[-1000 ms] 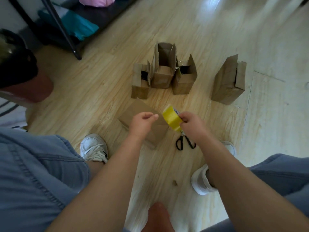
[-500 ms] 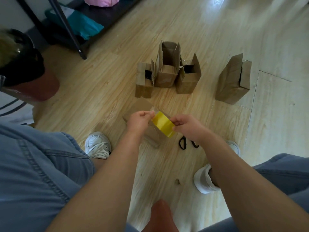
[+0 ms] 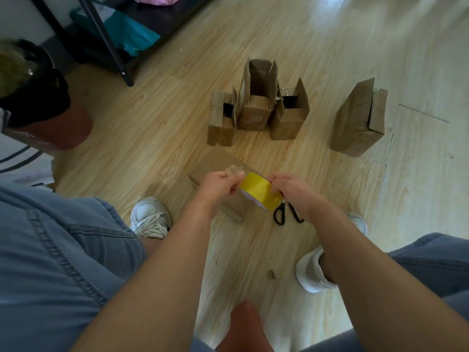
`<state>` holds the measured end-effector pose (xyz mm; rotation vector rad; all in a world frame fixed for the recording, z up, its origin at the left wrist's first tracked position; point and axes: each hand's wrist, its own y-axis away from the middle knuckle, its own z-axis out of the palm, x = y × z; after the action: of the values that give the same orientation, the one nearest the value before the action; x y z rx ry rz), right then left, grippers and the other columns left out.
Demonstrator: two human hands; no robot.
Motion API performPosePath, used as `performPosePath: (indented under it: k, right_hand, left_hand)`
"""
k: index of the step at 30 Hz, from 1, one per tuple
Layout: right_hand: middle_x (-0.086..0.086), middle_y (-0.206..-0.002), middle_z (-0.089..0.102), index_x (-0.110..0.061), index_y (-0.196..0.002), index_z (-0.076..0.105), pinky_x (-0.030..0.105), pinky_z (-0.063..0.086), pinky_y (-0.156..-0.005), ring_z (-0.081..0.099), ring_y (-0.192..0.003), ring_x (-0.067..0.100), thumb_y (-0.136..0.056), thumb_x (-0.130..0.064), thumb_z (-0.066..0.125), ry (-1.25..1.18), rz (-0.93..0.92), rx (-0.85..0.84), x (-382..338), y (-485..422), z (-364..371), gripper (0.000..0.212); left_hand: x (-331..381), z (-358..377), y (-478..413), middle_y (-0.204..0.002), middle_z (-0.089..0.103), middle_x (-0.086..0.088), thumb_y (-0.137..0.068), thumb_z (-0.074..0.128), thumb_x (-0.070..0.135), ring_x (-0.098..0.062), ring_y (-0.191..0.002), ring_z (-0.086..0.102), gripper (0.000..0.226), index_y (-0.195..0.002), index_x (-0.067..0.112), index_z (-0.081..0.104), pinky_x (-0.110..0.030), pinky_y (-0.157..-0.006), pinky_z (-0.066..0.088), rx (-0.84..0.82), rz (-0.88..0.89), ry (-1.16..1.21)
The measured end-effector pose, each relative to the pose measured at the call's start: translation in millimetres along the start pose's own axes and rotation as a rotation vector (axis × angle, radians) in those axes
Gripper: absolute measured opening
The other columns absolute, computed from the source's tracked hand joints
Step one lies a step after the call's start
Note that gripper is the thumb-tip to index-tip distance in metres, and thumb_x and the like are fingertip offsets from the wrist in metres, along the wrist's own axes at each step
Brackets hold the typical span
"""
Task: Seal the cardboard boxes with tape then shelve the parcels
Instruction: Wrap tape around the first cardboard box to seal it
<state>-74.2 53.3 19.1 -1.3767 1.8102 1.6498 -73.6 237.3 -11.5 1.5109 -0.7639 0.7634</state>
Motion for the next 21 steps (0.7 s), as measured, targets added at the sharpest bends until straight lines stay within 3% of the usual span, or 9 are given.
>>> performPosePath:
  k: [3, 6, 10, 13, 17, 21]
  right_hand:
    - [-0.003, -0.076, 0.058, -0.014, -0.088, 0.06, 0.024, 0.04, -0.065, 0.053, -0.073, 0.011, -0.088, -0.008, 0.063, 0.059, 0.022, -0.034, 1, 2, 3, 0.007]
    - [0.001, -0.091, 0.067, -0.018, -0.096, 0.065, 0.024, 0.047, -0.072, 0.062, -0.081, 0.012, -0.09, -0.022, 0.072, 0.133, 0.036, -0.092, 3, 1, 8, 0.011]
    - [0.002, -0.084, 0.064, -0.008, -0.102, 0.071, 0.026, 0.045, -0.07, 0.06, -0.075, 0.012, -0.092, -0.032, 0.07, 0.15, -0.029, -0.091, 1, 1, 13, 0.027]
    - [0.005, -0.08, 0.06, 0.0, -0.099, 0.069, 0.027, 0.043, -0.064, 0.056, -0.072, 0.015, -0.09, -0.033, 0.073, 0.161, -0.058, -0.057, -4, 0, 14, 0.035]
    - [0.006, -0.065, 0.056, -0.005, -0.076, 0.061, 0.035, 0.045, -0.06, 0.055, -0.06, 0.016, -0.089, -0.048, 0.069, 0.346, -0.052, 0.078, 2, -7, 19, 0.045]
    - [0.005, -0.061, 0.058, -0.009, -0.073, 0.06, 0.025, 0.041, -0.055, 0.056, -0.05, 0.012, -0.082, -0.06, 0.071, 0.203, 0.047, 0.069, 3, -3, 16, 0.052]
  left_hand:
    - [-4, 0, -2, -0.074, 0.065, -0.005, -0.097, 0.058, 0.01, -0.016, -0.068, 0.058, 0.024, -0.076, 0.013, 0.069, -0.027, -0.07, 0.051, 0.033, 0.001, 0.003]
    - [-5, 1, -1, -0.072, 0.064, -0.005, -0.1, 0.053, 0.011, -0.018, -0.064, 0.06, 0.029, -0.074, 0.013, 0.067, -0.026, -0.064, 0.05, 0.057, 0.015, -0.056]
    - [-6, -1, -3, -0.064, 0.063, -0.001, -0.098, 0.055, 0.013, -0.02, -0.061, 0.062, 0.034, -0.066, 0.017, 0.066, -0.034, -0.067, 0.054, 0.152, 0.049, -0.148]
    - [-7, 1, 0, -0.063, 0.065, 0.0, -0.097, 0.056, 0.02, -0.028, -0.068, 0.068, 0.036, -0.062, 0.022, 0.064, -0.044, -0.077, 0.057, 0.248, 0.091, -0.223]
    - [4, -2, 3, -0.065, 0.066, 0.001, -0.099, 0.054, 0.025, -0.022, -0.071, 0.068, 0.034, -0.067, 0.024, 0.065, -0.042, -0.077, 0.057, 0.38, 0.152, -0.188]
    - [12, -10, -2, -0.075, 0.07, -0.001, -0.1, 0.052, 0.025, -0.024, -0.076, 0.069, 0.031, -0.073, 0.022, 0.068, -0.043, -0.08, 0.056, 0.369, 0.15, -0.177]
